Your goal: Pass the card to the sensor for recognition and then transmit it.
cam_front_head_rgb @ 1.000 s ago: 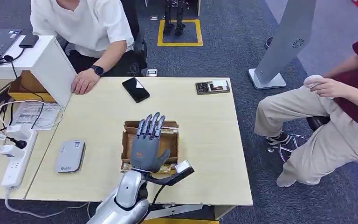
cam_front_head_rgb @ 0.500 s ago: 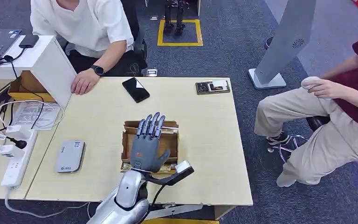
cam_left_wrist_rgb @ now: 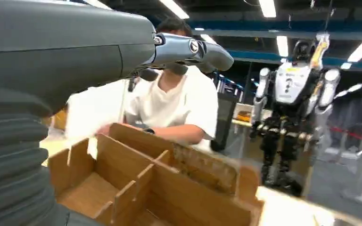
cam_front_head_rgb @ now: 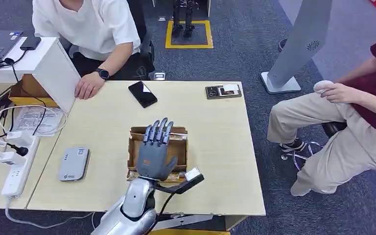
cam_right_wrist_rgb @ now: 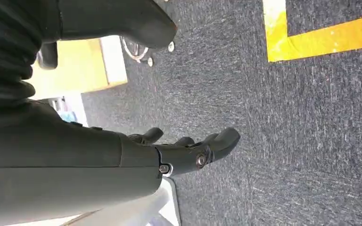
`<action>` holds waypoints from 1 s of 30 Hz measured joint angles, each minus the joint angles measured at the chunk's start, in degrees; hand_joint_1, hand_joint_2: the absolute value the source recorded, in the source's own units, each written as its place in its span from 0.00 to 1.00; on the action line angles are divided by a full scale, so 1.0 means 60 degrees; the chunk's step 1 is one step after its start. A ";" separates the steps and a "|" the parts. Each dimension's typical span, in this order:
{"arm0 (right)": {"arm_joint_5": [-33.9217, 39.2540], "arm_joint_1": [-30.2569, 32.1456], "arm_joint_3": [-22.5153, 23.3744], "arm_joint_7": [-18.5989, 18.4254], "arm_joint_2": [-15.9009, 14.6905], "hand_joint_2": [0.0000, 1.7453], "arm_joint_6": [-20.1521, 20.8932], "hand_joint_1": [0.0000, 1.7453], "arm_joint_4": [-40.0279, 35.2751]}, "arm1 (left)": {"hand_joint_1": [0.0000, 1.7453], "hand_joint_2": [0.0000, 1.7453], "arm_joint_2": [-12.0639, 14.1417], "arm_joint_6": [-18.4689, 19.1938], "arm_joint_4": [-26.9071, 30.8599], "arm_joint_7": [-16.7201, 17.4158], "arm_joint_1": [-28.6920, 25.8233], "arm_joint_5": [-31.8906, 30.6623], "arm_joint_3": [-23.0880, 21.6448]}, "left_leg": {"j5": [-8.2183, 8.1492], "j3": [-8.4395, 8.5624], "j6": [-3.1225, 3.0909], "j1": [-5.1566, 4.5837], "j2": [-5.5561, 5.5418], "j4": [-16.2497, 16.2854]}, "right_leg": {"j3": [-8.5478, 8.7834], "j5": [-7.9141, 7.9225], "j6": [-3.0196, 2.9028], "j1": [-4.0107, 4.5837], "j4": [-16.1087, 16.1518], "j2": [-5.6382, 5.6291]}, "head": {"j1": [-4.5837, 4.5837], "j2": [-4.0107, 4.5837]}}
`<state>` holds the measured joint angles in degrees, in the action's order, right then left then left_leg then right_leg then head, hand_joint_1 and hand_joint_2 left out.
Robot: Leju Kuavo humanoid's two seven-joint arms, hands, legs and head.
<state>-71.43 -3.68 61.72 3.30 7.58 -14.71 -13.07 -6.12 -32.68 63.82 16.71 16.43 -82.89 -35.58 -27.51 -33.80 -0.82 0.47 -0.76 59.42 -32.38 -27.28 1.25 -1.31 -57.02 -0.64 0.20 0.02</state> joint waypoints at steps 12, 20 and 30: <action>-0.0102 -0.0032 0.0000 -0.0058 0.0000 1.00 0.0036 0.00 0.0004 | 0.00 1.00 -0.0011 -0.0026 -0.1092 0.0141 0.0628 -0.0090 0.0295 | 0.0000 0.0001 0.0000 0.0000 -0.0001 0.0000 | 0.0002 0.0001 0.0001 -0.0001 -0.0001 -0.0001 | 0.0004 0.0000; -0.0102 -0.0044 0.0000 -0.0058 0.0000 1.00 0.0036 0.00 0.0004 | 0.00 1.00 -0.0084 -0.0026 -0.1358 0.0094 0.0672 -0.0083 0.0306 | 0.0000 0.0001 0.0000 -0.0001 0.0000 0.0000 | 0.0002 0.0001 0.0001 -0.0001 0.0000 -0.0001 | 0.0004 0.0000; -0.0160 -0.0042 -0.0007 -0.0058 0.0000 1.00 0.0051 0.00 0.0007 | 0.00 1.00 -0.0095 -0.0255 -0.1700 -0.0183 0.0795 0.0023 0.0328 | 0.0000 0.0001 0.0000 0.0000 0.0000 0.0000 | 0.0002 0.0001 0.0001 0.0000 -0.0001 -0.0001 | 0.0004 0.0000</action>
<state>-72.39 -3.93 61.68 2.95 7.58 -14.40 -13.03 -6.69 -34.21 53.62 15.61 21.20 -82.75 -33.62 -27.51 -33.79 -0.82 0.47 -0.76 59.42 -32.36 -27.27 1.25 -1.31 -57.02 -0.64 0.22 0.02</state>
